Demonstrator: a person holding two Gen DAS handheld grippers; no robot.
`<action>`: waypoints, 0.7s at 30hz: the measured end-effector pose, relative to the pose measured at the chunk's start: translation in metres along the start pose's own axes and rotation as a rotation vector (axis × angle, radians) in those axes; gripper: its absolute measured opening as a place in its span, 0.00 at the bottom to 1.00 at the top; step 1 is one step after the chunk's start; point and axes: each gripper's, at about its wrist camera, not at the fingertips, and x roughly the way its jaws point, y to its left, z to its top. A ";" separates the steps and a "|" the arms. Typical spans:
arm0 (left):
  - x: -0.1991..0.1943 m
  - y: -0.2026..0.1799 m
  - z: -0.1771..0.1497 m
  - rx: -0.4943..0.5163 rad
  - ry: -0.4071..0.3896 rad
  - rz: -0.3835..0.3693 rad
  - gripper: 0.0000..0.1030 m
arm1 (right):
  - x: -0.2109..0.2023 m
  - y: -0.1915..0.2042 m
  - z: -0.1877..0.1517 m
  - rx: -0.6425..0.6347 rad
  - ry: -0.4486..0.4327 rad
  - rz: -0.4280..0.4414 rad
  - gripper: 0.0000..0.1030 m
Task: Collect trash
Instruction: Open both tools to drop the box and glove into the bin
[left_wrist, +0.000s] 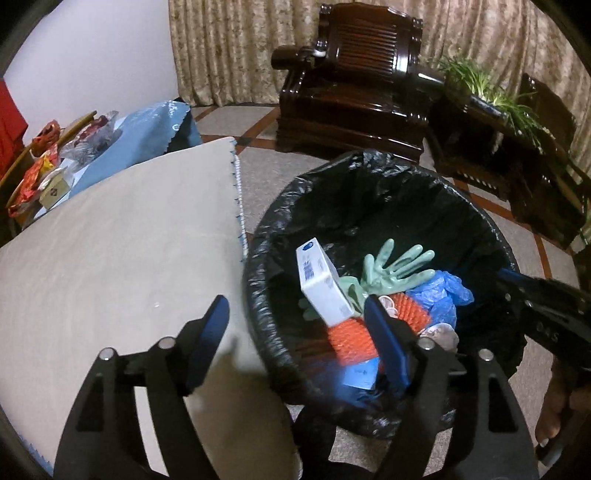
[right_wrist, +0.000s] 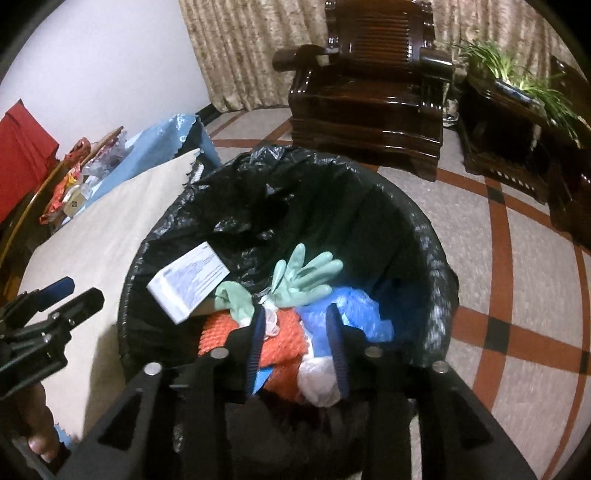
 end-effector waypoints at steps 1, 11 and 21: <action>-0.004 0.003 -0.001 -0.003 -0.005 0.004 0.77 | -0.004 0.003 -0.003 0.005 -0.007 -0.002 0.41; -0.054 0.020 -0.010 0.000 -0.054 0.019 0.86 | -0.051 0.034 -0.012 0.034 -0.092 -0.018 0.71; -0.140 0.053 -0.028 -0.032 -0.143 0.046 0.91 | -0.117 0.077 -0.018 0.050 -0.188 -0.046 0.91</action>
